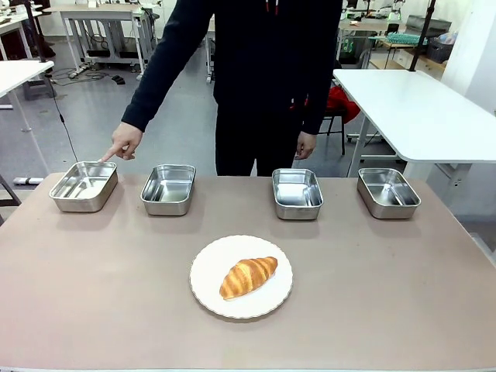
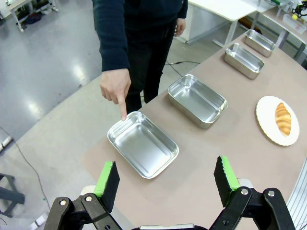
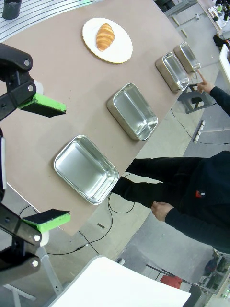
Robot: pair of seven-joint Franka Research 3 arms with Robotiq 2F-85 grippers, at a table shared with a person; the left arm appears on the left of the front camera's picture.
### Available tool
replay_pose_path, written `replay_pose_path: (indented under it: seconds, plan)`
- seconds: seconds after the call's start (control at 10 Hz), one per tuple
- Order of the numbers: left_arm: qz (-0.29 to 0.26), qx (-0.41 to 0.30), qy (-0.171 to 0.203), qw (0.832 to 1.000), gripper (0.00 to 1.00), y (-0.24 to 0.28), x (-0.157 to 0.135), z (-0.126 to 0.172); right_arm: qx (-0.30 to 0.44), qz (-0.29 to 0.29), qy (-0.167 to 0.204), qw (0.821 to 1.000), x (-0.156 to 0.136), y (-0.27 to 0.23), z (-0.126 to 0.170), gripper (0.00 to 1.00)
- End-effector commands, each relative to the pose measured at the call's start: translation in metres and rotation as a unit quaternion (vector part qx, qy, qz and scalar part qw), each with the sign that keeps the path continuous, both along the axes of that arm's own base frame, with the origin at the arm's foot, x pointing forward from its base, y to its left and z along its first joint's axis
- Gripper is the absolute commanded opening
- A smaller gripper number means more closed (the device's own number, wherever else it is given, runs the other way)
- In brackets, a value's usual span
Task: Place the bread in the container.
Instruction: Place the Butter Roll into the Airtight Container indicated by the human.
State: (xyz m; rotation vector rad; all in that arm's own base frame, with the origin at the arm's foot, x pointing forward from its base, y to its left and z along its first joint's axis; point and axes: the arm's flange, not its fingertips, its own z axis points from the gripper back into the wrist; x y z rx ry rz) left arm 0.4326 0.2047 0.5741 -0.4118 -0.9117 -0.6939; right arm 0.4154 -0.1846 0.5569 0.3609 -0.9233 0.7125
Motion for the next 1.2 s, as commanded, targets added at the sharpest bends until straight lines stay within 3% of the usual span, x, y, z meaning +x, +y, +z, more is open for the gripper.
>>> replay_pose_path:
  seconds: [0.0, 1.0, 1.1]
  plan:
    - [-0.003, 0.001, -0.004, 1.000, 1.00, 0.001, -0.001, 0.000, 0.001, 0.002, -0.005, 1.000, 0.001, 0.001, 0.001, 1.00]
    - [0.000, 0.000, 0.000, 1.000, 1.00, 0.000, 0.000, 0.000, 0.001, 0.002, -0.005, 1.000, 0.001, 0.001, 0.001, 1.00]
    - [0.001, 0.009, 0.009, 1.000, 1.00, -0.020, -0.005, 0.005, 0.001, 0.002, -0.005, 1.000, 0.001, 0.001, 0.001, 1.00]
